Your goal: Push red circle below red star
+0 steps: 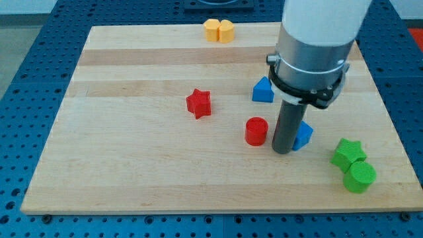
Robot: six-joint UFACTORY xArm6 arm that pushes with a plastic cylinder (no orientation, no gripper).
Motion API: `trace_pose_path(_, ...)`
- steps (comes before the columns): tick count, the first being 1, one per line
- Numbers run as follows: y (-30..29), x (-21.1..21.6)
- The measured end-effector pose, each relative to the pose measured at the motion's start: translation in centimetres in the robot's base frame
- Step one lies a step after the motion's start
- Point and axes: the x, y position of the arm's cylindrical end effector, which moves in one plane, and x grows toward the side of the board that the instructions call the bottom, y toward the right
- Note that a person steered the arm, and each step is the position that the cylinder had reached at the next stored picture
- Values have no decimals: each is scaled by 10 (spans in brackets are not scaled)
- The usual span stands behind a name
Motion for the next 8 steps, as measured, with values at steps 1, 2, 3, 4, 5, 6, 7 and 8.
trace_pose_path(1,-15,-17)
trace_pose_path(2,-49,-14)
trace_pose_path(3,-84,-11)
trace_pose_path(4,-110,-11)
trace_pose_path(5,-121,-11)
trace_pose_path(6,-125,-11)
trace_pose_path(7,-123,-7)
trace_pose_path(8,-99,9)
